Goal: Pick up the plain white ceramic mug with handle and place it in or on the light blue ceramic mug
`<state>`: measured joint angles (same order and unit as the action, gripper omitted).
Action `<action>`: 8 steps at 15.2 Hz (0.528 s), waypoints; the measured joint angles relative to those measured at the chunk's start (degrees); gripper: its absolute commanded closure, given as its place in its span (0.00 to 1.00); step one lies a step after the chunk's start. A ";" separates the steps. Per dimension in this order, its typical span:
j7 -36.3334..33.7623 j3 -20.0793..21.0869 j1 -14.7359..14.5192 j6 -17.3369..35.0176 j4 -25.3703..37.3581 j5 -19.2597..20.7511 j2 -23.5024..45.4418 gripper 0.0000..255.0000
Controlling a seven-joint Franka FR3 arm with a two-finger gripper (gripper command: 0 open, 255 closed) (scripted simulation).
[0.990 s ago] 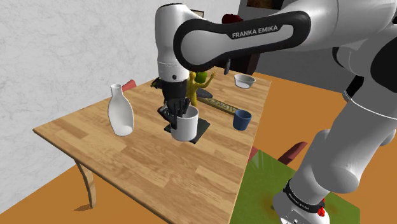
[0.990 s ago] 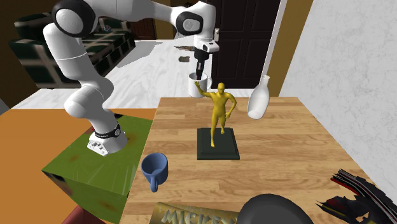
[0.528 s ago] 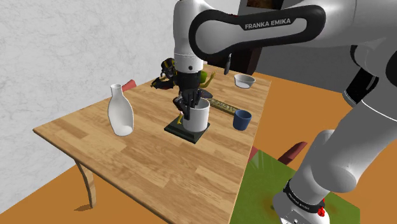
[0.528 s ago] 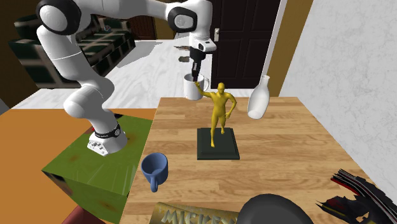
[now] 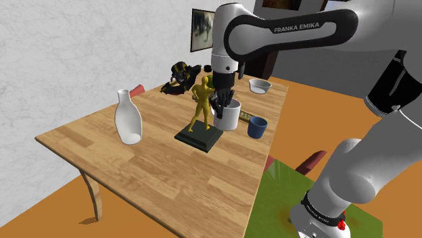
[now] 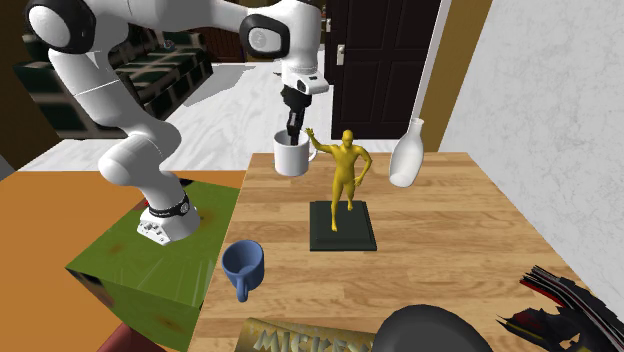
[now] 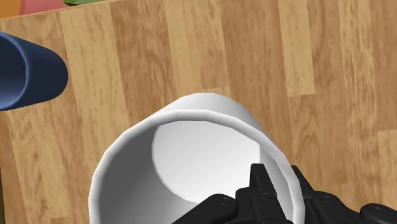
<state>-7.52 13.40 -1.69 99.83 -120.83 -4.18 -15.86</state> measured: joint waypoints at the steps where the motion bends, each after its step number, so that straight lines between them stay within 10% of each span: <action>1: 1.38 -0.92 0.55 -0.40 -0.07 0.30 -0.41 1.00; 8: 11.48 -7.83 4.60 -1.27 -2.97 2.94 -3.97 1.00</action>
<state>3.96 5.57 2.90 98.56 -123.81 -1.24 -19.83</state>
